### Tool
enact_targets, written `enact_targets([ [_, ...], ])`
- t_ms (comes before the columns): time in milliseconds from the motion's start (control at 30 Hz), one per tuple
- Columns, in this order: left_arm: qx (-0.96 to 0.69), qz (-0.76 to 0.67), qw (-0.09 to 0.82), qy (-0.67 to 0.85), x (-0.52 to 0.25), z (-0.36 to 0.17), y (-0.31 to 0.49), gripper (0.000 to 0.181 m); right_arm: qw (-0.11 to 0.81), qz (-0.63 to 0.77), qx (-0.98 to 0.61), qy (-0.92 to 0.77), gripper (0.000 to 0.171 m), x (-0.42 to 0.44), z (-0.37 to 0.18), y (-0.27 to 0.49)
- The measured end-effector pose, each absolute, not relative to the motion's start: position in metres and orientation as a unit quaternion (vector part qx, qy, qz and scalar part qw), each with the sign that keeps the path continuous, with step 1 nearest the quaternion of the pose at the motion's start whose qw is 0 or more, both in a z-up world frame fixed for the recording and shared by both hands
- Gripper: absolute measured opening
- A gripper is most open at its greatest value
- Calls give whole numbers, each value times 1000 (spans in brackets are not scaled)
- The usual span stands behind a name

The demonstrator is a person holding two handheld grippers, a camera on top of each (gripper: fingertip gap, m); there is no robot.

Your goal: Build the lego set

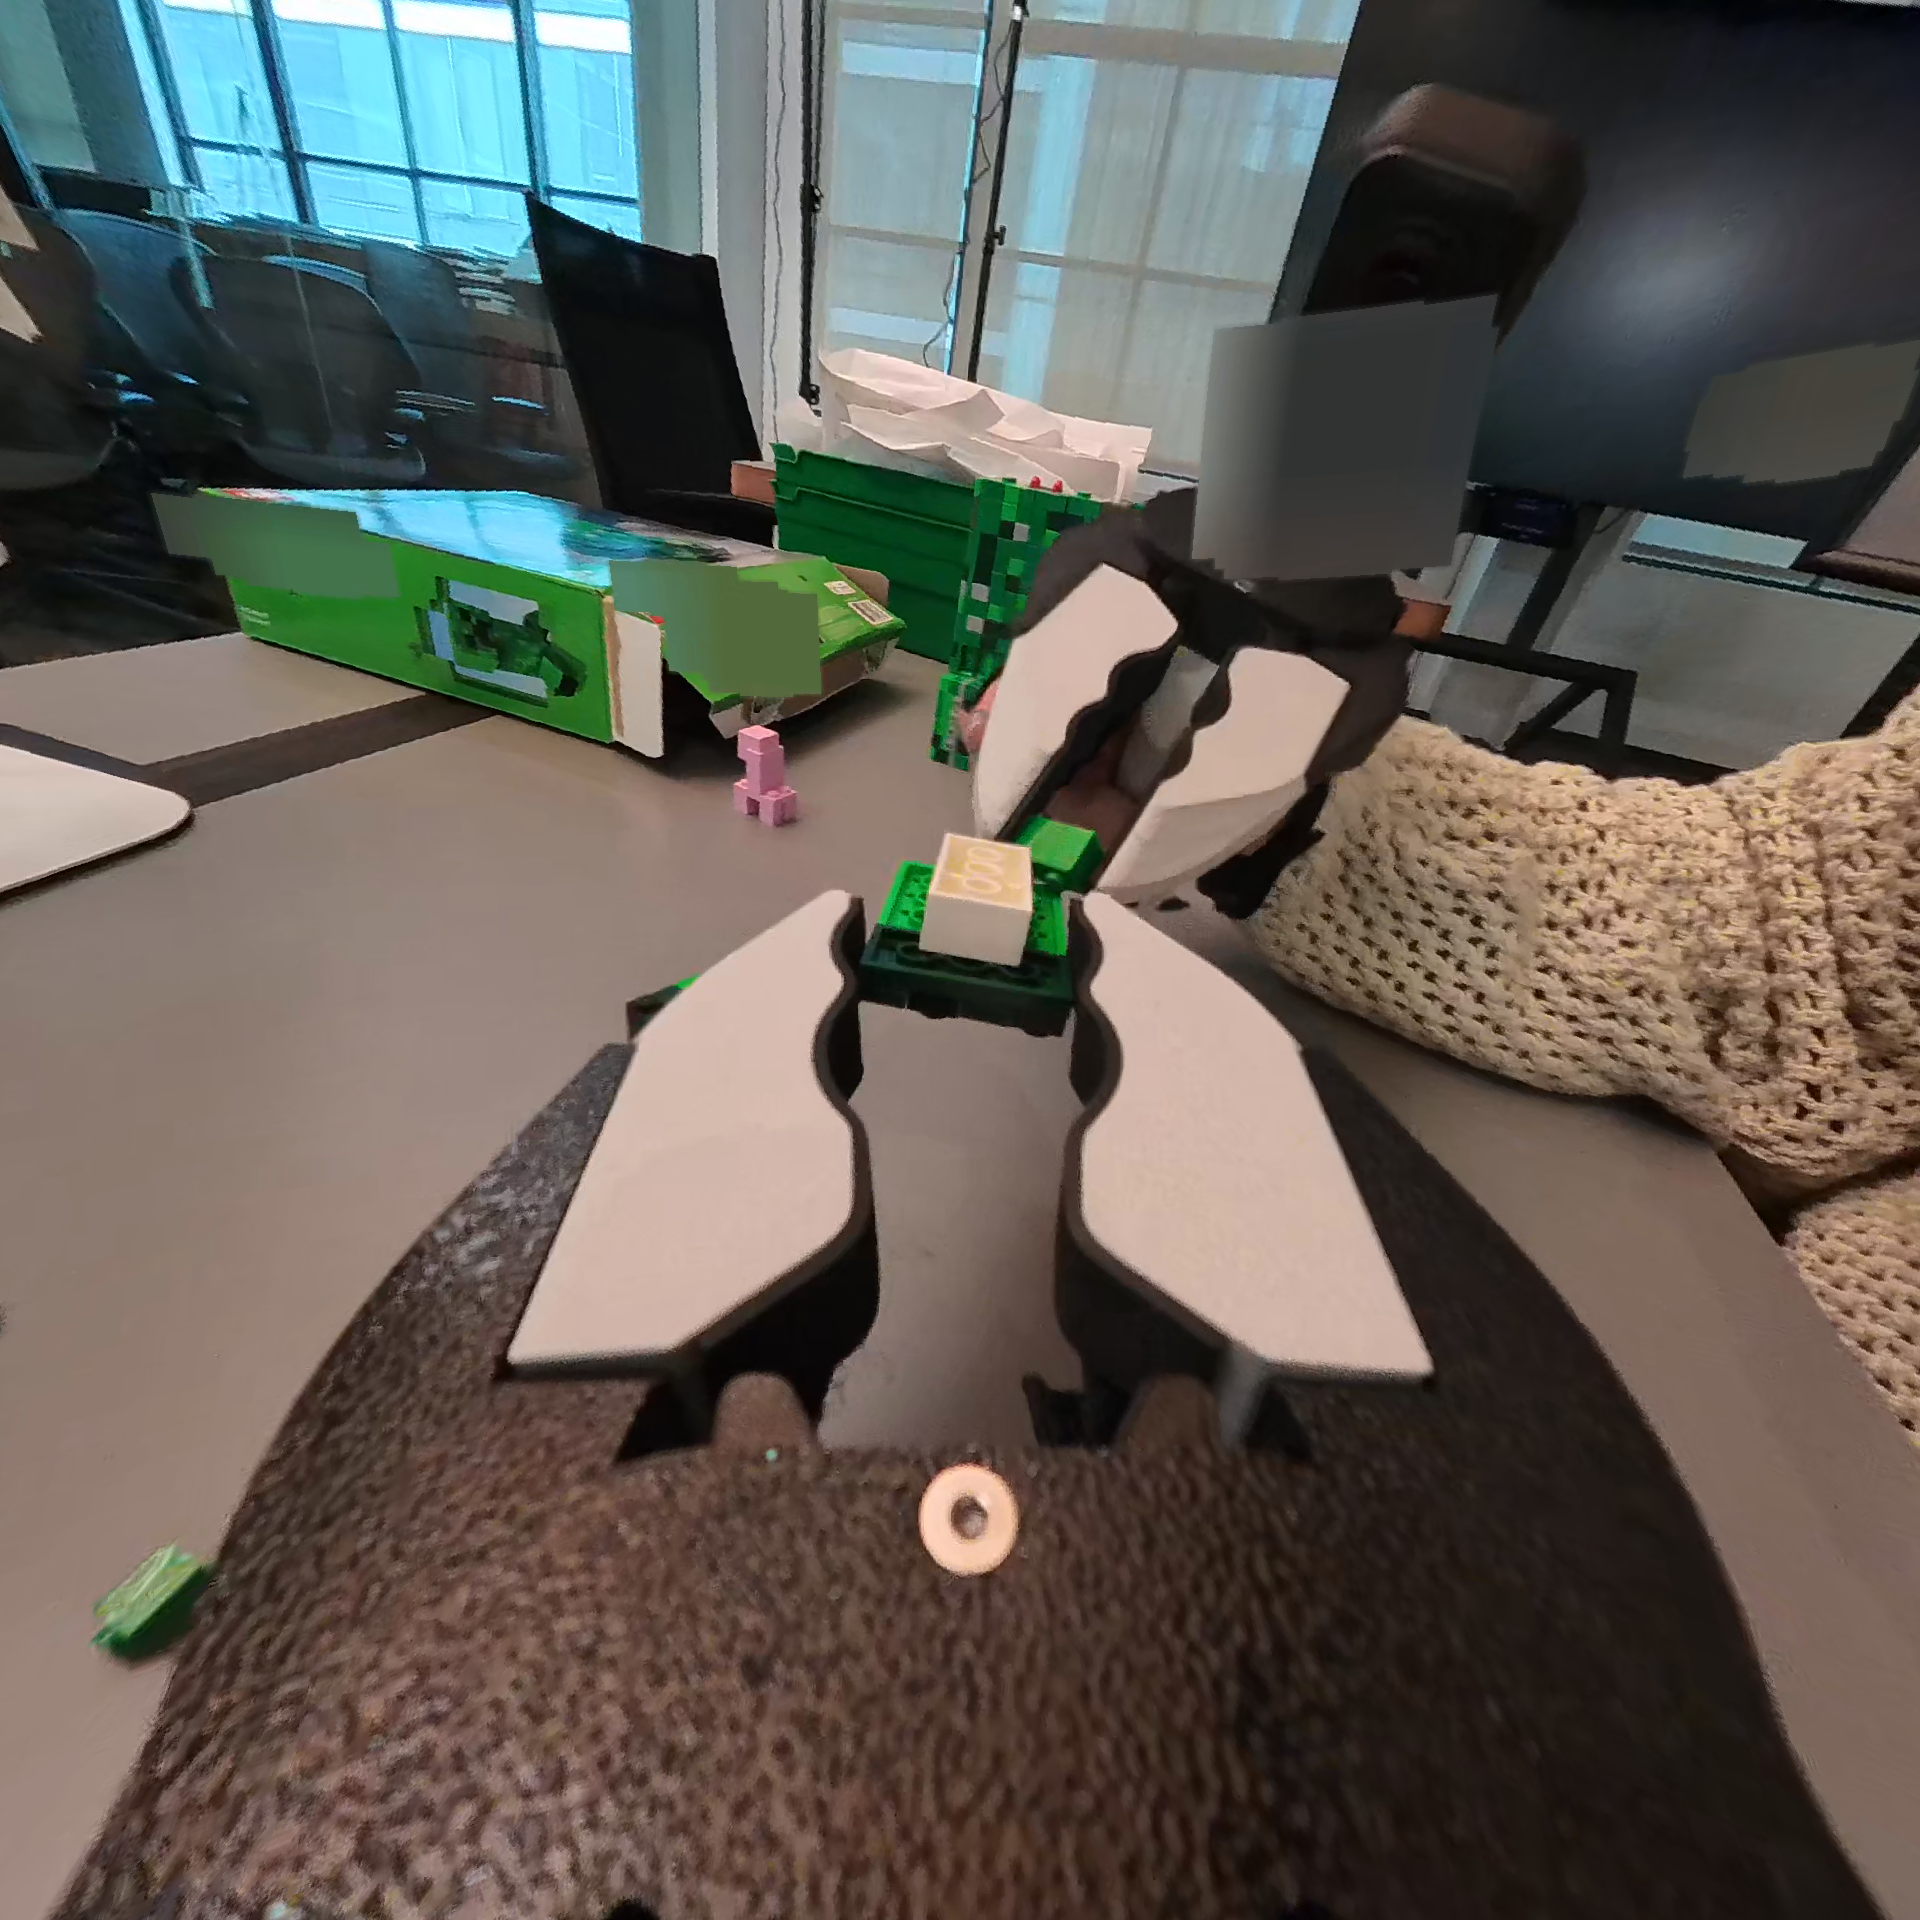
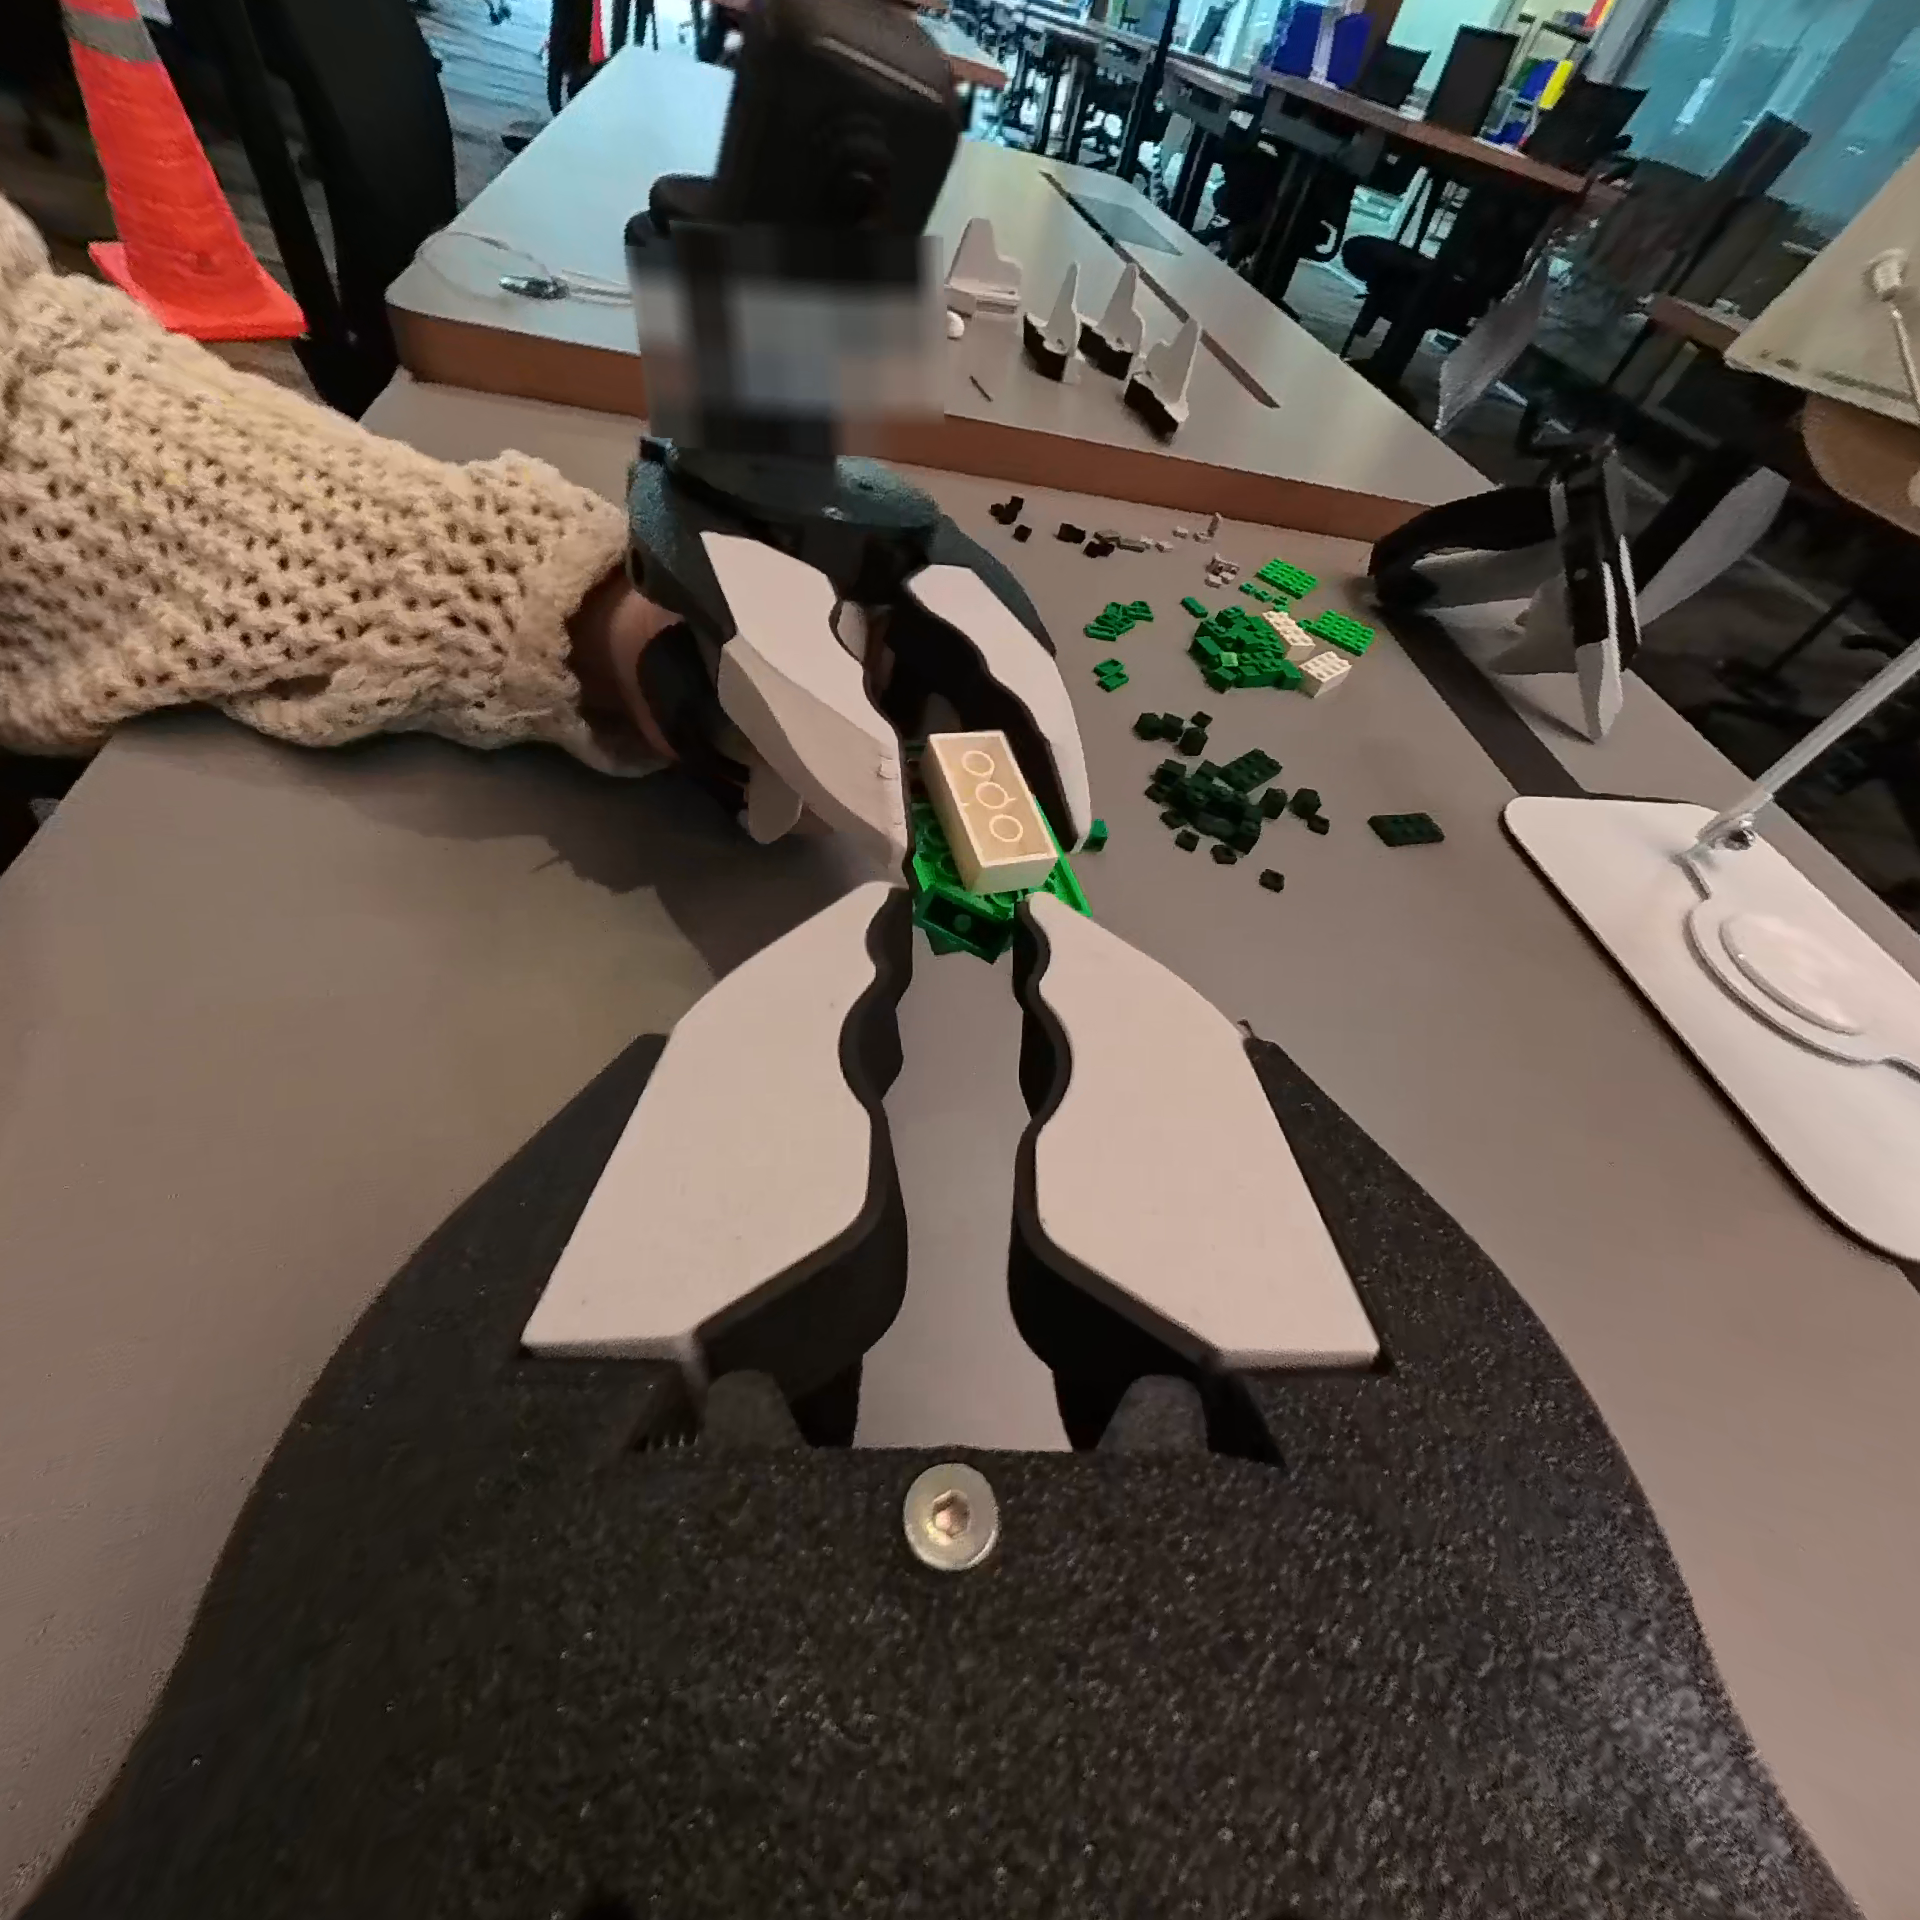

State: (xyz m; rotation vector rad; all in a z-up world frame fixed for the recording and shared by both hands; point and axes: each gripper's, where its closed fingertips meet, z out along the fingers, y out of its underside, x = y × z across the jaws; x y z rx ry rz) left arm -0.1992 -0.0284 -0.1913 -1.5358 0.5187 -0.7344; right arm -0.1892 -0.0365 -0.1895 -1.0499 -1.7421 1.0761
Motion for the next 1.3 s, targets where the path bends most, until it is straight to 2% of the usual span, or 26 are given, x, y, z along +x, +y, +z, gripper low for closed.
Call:
enact_targets([
  [533,-681,-346,568,307,-171,-205,-46,37,334,306,-397,-798,18,-165,-210,-55],
  [1067,-633,-373,624,267,-178,-184,-44,37,289,206,-405,-843,23,-172,-190,-49],
  [1300,-600,-404,641,258,-183,-171,-50,37,280,205,-395,-850,27,-178,-177,-53],
])
